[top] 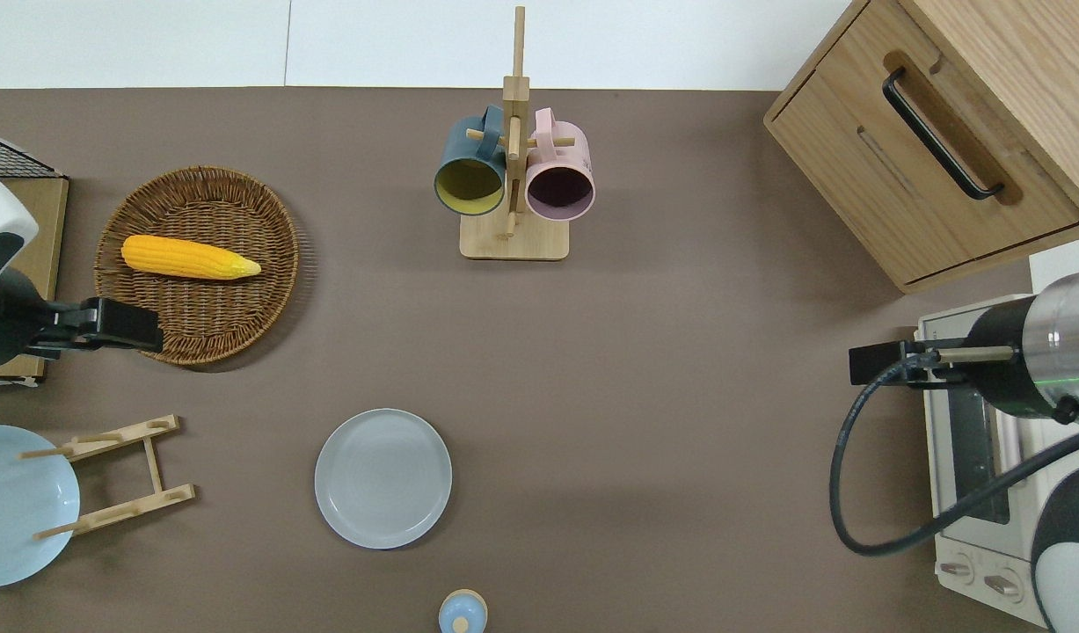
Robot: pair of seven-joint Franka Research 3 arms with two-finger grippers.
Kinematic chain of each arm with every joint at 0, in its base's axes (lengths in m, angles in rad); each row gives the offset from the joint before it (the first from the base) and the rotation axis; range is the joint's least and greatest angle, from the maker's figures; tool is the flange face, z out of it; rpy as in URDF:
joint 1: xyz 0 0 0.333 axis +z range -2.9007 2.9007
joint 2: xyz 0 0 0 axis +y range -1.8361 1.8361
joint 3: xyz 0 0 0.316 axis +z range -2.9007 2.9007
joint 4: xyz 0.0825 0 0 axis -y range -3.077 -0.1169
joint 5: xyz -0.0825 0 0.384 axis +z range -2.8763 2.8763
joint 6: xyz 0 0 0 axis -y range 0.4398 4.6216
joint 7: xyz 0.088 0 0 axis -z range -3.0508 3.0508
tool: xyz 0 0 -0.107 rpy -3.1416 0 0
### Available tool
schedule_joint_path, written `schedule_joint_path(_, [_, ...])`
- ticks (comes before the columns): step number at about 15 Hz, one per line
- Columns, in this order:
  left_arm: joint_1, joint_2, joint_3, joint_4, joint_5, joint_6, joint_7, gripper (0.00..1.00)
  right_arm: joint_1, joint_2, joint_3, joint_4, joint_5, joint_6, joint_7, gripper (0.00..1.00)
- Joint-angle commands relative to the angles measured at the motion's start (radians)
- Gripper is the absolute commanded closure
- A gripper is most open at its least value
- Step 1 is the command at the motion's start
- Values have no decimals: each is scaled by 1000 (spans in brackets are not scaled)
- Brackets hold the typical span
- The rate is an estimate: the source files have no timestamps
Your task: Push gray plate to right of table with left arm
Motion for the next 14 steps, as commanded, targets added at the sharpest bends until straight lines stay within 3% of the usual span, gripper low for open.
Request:
schedule_joint_path(1, [-25,-10,-2,5,21,-17,8,9,-24,-27,14,-27,21,0,10,5])
schedule_joint_path(14, [-40,-15,-14,-1,70,-14,-13,28,-24,-27,14,-27,21,0,10,5])
